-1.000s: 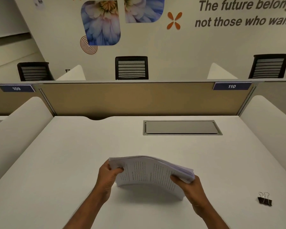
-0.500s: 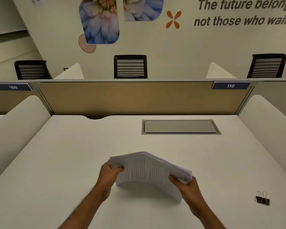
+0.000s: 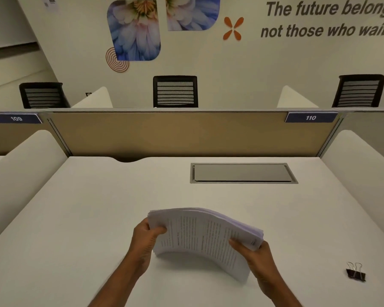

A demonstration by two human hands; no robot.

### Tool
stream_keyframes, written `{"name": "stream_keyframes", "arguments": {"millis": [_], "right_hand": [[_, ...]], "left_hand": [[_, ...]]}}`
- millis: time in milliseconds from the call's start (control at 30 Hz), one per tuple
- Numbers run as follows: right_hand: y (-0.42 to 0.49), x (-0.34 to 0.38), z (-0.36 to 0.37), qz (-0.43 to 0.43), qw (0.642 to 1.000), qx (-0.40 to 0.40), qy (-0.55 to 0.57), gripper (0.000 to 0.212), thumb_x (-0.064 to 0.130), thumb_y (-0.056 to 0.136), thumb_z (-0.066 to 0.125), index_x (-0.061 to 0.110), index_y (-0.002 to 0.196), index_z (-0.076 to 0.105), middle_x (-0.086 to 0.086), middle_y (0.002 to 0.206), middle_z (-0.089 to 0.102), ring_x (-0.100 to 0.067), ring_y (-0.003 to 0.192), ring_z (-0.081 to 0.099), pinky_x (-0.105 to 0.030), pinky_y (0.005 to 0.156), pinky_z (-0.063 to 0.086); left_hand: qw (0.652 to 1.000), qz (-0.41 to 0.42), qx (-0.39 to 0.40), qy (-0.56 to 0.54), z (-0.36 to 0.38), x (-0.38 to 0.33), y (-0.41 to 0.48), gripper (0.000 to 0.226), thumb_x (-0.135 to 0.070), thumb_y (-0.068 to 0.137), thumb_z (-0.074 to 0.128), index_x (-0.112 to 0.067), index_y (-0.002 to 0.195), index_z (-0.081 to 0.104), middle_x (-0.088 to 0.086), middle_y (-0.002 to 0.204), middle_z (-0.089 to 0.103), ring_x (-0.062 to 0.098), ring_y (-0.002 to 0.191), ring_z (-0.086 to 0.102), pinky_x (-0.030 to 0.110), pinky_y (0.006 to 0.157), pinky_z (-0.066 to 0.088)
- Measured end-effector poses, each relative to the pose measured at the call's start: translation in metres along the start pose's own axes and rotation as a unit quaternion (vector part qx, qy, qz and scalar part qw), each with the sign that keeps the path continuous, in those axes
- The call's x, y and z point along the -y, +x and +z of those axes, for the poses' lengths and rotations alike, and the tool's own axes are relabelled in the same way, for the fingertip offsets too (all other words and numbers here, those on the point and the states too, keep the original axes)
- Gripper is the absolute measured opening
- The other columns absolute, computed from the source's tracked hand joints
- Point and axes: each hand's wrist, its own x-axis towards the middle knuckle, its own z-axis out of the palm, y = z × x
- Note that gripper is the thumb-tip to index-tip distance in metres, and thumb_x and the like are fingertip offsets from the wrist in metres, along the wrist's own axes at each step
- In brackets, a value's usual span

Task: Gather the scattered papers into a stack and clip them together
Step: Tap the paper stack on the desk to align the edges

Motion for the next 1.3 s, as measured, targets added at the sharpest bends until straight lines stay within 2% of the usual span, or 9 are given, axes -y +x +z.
{"name": "stream_keyframes", "arguments": {"millis": [167, 267, 367, 500, 733, 900, 1067, 1233, 1300], "right_hand": [[-0.008, -0.005, 0.003, -0.009, 1.0, -0.027, -0.009, 0.049, 0.053, 0.058, 0.093, 0.028, 0.097, 0.077, 0.011, 0.091, 0.082, -0.014, 0.092, 0.076, -0.022, 0.069, 0.057], [-0.006, -0.011, -0.003, -0.022, 0.999, -0.04, -0.011, 0.019, 0.02, 0.084, 0.083, 0.031, 0.097, 0.077, 0.008, 0.091, 0.082, -0.022, 0.097, 0.073, -0.031, 0.077, 0.057], [-0.008, -0.018, -0.005, -0.02, 0.998, -0.035, -0.044, 0.032, 0.004, 0.085, 0.08, 0.031, 0.102, 0.074, 0.012, 0.093, 0.082, -0.021, 0.102, 0.072, -0.03, 0.082, 0.057], [-0.008, -0.016, -0.008, -0.016, 0.997, -0.062, -0.044, 0.026, 0.003, 0.088, 0.077, 0.029, 0.091, 0.075, 0.013, 0.079, 0.081, -0.023, 0.088, 0.072, -0.032, 0.074, 0.056], [-0.01, -0.015, 0.0, 0.003, 0.997, -0.04, -0.065, 0.031, 0.009, 0.085, 0.08, 0.031, 0.105, 0.07, 0.007, 0.098, 0.079, -0.015, 0.097, 0.071, -0.036, 0.082, 0.059], [-0.008, -0.01, -0.002, 0.016, 0.995, -0.055, -0.081, 0.002, 0.025, 0.091, 0.075, 0.023, 0.091, 0.076, -0.004, 0.094, 0.08, -0.027, 0.091, 0.074, -0.037, 0.074, 0.058], [-0.01, 0.004, -0.004, 0.032, 0.995, -0.074, 0.064, 0.021, 0.006, 0.082, 0.081, 0.008, 0.102, 0.077, -0.009, 0.095, 0.083, -0.036, 0.096, 0.074, -0.046, 0.081, 0.06], [-0.016, 0.005, 0.02, 0.091, 0.967, -0.022, 0.237, 0.094, 0.023, 0.024, 0.106, 0.009, 0.11, 0.071, -0.013, 0.098, 0.082, -0.039, 0.096, 0.072, -0.052, 0.076, 0.064], [-0.021, 0.005, 0.035, 0.101, 0.961, -0.003, 0.257, 0.073, 0.006, 0.049, 0.098, 0.01, 0.115, 0.068, -0.014, 0.097, 0.082, -0.04, 0.099, 0.071, -0.055, 0.08, 0.062]], "left_hand": [[1.0, 0.012, 0.013, 0.013, 0.003, 0.002, -0.006, 0.041, 0.015, 0.085, 0.06, -0.023, 0.1, 0.067, 0.009, 0.1, 0.073, 0.024, 0.098, 0.063, 0.031, 0.074, 0.051], [1.0, 0.025, -0.01, 0.007, 0.0, -0.001, -0.005, 0.04, 0.018, 0.083, 0.059, -0.019, 0.096, 0.069, 0.008, 0.096, 0.073, 0.022, 0.092, 0.062, 0.028, 0.072, 0.049], [0.999, 0.019, 0.007, 0.032, 0.002, 0.006, -0.004, 0.044, 0.019, 0.083, 0.056, -0.021, 0.094, 0.069, 0.004, 0.096, 0.074, 0.022, 0.095, 0.064, 0.025, 0.072, 0.048], [1.0, 0.021, 0.0, 0.023, 0.004, 0.003, -0.002, 0.04, 0.018, 0.086, 0.052, -0.018, 0.092, 0.068, 0.009, 0.096, 0.072, 0.022, 0.093, 0.061, 0.027, 0.072, 0.047], [0.997, -0.009, 0.047, 0.065, 0.006, 0.016, 0.0, 0.039, 0.008, 0.09, 0.058, -0.028, 0.102, 0.067, 0.007, 0.108, 0.074, 0.027, 0.109, 0.063, 0.028, 0.077, 0.051], [0.997, -0.008, 0.05, 0.066, -0.002, 0.004, 0.0, 0.032, 0.0, 0.094, 0.062, -0.028, 0.107, 0.069, 0.001, 0.106, 0.076, 0.023, 0.104, 0.068, 0.028, 0.074, 0.054], [0.994, 0.015, 0.079, 0.081, -0.031, -0.009, -0.003, 0.032, -0.016, 0.082, 0.081, -0.014, 0.113, 0.075, 0.002, 0.1, 0.082, 0.029, 0.102, 0.075, 0.035, 0.086, 0.059], [0.977, -0.039, 0.16, -0.135, -0.014, -0.001, -0.025, 0.046, -0.01, 0.09, 0.069, -0.01, 0.135, 0.061, 0.017, 0.126, 0.073, 0.036, 0.114, 0.07, 0.053, 0.109, 0.049], [0.964, -0.047, 0.177, -0.195, 0.005, -0.004, -0.037, 0.047, -0.002, 0.09, 0.067, -0.013, 0.134, 0.06, 0.015, 0.13, 0.072, 0.037, 0.121, 0.068, 0.054, 0.108, 0.05]]}}
